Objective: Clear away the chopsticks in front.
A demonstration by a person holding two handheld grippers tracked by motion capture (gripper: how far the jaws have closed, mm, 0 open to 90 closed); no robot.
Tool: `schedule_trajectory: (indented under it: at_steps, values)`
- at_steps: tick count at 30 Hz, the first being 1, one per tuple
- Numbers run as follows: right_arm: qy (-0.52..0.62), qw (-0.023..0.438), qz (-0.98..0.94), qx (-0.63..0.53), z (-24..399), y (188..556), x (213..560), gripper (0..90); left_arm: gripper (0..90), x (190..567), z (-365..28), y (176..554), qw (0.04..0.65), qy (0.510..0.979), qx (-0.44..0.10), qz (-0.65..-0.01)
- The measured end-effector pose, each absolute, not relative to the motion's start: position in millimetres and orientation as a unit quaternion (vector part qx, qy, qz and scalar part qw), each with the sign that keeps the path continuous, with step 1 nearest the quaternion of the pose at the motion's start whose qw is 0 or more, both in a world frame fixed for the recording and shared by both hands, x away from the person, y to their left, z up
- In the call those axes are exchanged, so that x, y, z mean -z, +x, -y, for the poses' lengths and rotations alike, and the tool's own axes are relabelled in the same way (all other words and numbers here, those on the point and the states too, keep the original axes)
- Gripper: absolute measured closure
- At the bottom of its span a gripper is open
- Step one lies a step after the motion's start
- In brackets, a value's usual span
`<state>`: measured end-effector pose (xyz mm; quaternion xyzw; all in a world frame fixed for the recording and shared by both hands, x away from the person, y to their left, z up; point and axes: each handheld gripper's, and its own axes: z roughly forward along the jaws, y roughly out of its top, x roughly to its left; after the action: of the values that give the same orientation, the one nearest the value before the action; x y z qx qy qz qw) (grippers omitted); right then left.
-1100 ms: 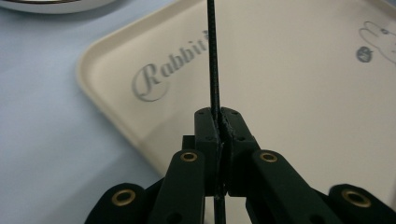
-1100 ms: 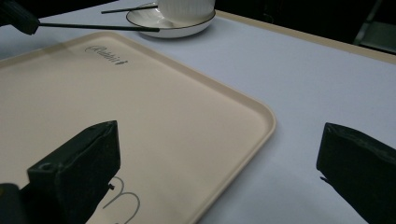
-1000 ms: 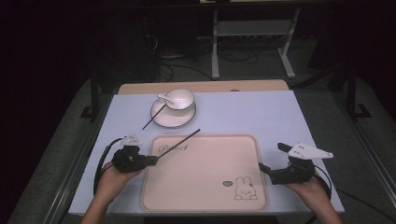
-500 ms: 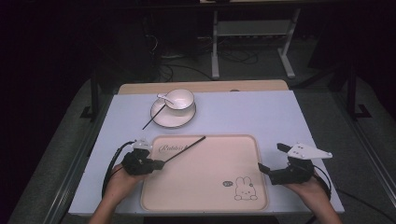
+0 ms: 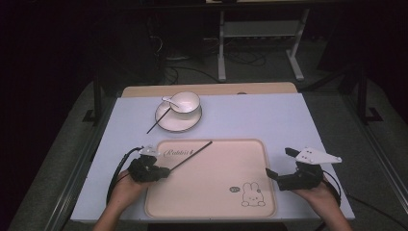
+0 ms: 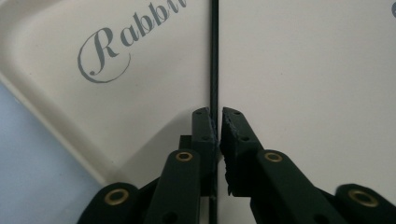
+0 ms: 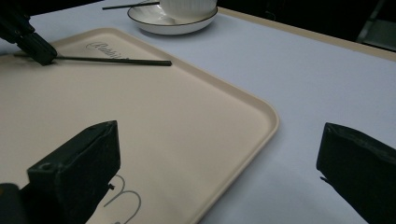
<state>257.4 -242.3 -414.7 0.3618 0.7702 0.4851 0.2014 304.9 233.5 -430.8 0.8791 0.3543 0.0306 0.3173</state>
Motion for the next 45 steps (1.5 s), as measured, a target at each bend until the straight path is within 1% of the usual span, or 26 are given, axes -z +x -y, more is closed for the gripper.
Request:
schedule_trajectory:
  at_steps: [2, 3, 5, 6, 7, 9, 10, 13, 17, 24, 31, 33, 38, 40, 43, 44, 45]
  values:
    - [0.361, 0.202, -0.771, -0.485, 242, 257, 415, 0.0, 78.7, 430, -234, 305, 0.317, 0.879, -0.03, -0.354]
    - [0.361, 0.201, -0.771, -0.484, 242, 257, 415, 0.0, 78.7, 430, -234, 305, 0.316, 0.88, -0.032, -0.355]
    - [0.361, 0.201, -0.771, -0.484, 242, 258, 415, 0.0, 72.5, 427, -235, 306, 0.325, 0.875, -0.031, -0.358]
    - [0.362, 0.201, -0.771, -0.485, 242, 258, 415, 0.0, 66.8, 425, -236, 308, 0.329, 0.872, -0.031, -0.36]
    - [0.363, 0.201, -0.77, -0.484, 243, 258, 415, 0.0, 56.0, 420, -238, 312, 0.338, 0.866, -0.044, -0.367]
    - [0.365, 0.2, -0.771, -0.482, 242, 259, 416, 0.0, 41.0, 418, -239, 314, 0.344, 0.86, -0.054, -0.373]
    - [0.365, 0.2, -0.771, -0.482, 242, 259, 416, 0.0, 41.0, 416, -240, 317, 0.348, 0.855, -0.059, -0.379]
    - [0.365, 0.201, -0.77, -0.483, 243, 259, 416, 0.0, 27.2, 410, -241, 330, 0.349, 0.852, -0.064, -0.386]
    - [0.367, 0.201, -0.768, -0.484, 244, 259, 416, 0.0, 18.7, 397, -239, 347, 0.351, 0.851, -0.075, -0.384]
    - [0.366, 0.2, -0.769, -0.484, 244, 259, 416, 0.0, 15.2, 377, -233, 377, 0.343, 0.857, -0.091, -0.373]
    - [0.365, 0.201, -0.768, -0.486, 244, 259, 416, 0.0, 15.4, 368, -237, 407, 0.328, 0.856, -0.111, -0.384]
    - [0.365, 0.201, -0.768, -0.486, 244, 259, 416, 0.0, 16.9, 366, -240, 417, 0.326, 0.853, -0.116, -0.391]
    - [0.364, 0.201, -0.768, -0.487, 244, 259, 416, 0.0, 26.9, 370, -246, 444, 0.318, 0.845, -0.134, -0.409]
    - [0.365, 0.2, -0.768, -0.486, 244, 259, 416, 0.0, 33.7, 373, -248, 453, 0.32, 0.841, -0.134, -0.415]
    - [0.366, 0.199, -0.768, -0.487, 245, 259, 416, 0.0, 48.5, 378, -249, 463, 0.319, 0.837, -0.145, -0.419]
    - [0.366, 0.199, -0.768, -0.487, 245, 259, 416, 0.0, 48.5, 379, -249, 467, 0.318, 0.837, -0.145, -0.421]
    - [0.366, 0.198, -0.768, -0.486, 245, 260, 417, 0.0, 50.7, 381, -249, 471, 0.313, 0.837, -0.149, -0.423]
